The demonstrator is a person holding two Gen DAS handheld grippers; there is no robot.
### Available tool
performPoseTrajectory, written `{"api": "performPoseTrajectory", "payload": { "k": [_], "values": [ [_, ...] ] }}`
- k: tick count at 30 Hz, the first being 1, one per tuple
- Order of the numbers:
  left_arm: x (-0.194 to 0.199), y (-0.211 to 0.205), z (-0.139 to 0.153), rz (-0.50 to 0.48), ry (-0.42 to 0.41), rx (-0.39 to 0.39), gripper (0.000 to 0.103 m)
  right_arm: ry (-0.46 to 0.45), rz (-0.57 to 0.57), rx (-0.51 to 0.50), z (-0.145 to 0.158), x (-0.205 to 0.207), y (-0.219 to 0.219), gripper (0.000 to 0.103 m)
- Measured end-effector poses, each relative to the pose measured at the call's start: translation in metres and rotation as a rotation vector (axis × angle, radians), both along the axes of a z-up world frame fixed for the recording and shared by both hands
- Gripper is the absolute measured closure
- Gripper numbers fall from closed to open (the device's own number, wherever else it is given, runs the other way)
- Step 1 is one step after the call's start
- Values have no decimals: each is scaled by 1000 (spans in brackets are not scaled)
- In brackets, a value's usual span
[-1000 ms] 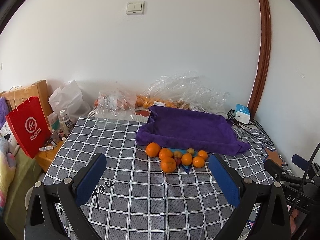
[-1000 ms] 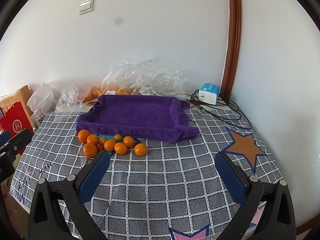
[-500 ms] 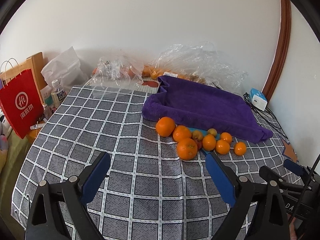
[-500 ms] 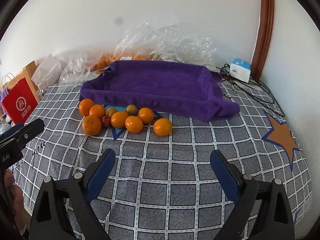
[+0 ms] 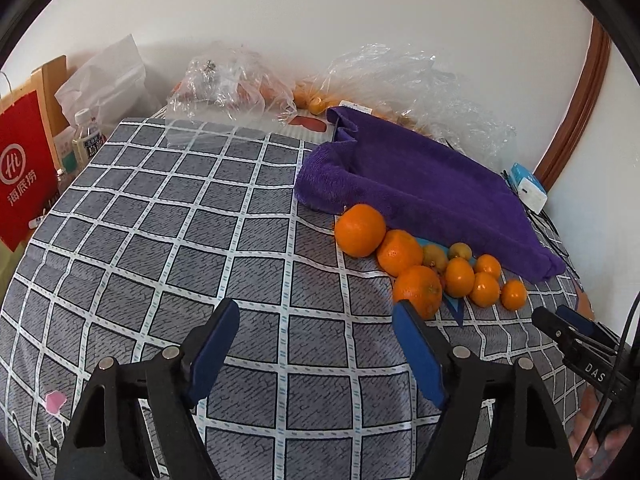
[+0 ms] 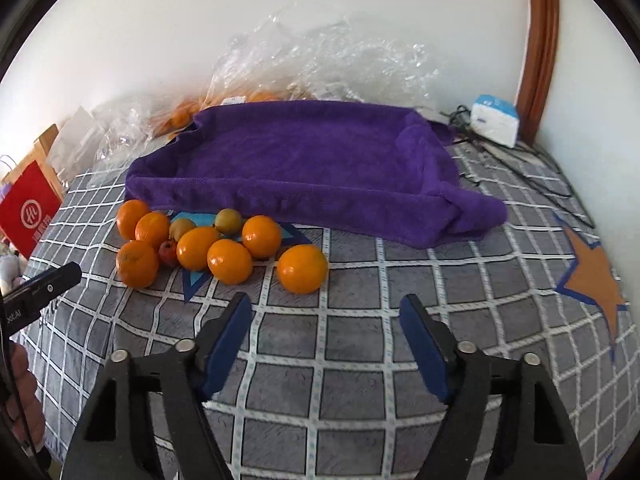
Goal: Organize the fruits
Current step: 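Grasp an orange mandarin with the right gripper while the left gripper grasps another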
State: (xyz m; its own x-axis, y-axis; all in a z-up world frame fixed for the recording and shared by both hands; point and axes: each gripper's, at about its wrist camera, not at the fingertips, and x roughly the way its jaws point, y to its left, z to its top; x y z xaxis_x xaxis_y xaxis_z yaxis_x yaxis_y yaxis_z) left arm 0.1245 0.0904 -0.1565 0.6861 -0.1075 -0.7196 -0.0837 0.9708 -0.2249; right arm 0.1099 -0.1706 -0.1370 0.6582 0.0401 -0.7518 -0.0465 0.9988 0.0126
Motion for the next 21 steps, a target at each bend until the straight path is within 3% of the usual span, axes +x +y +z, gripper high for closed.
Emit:
{"api": "performPoseTrajectory", "payload": {
  "k": [6, 10, 14, 18, 21],
  "values": [
    [12, -1, -8, -7, 17, 19, 28, 29, 40, -14, -19, 28, 10, 50],
    [17, -5, -7, -14, 12, 45, 30, 27, 33, -24, -25, 39, 13, 52],
    [27, -6, -2, -42, -2, 4, 33, -10, 21, -41, -29, 40, 12, 52],
    [45, -7, -3, -47, 10, -55, 33, 9, 16, 1, -29, 44, 2, 68],
    [58, -10, -5, -68, 21, -86, 34, 12, 14, -24, -27, 42, -3, 68]
  ]
}}
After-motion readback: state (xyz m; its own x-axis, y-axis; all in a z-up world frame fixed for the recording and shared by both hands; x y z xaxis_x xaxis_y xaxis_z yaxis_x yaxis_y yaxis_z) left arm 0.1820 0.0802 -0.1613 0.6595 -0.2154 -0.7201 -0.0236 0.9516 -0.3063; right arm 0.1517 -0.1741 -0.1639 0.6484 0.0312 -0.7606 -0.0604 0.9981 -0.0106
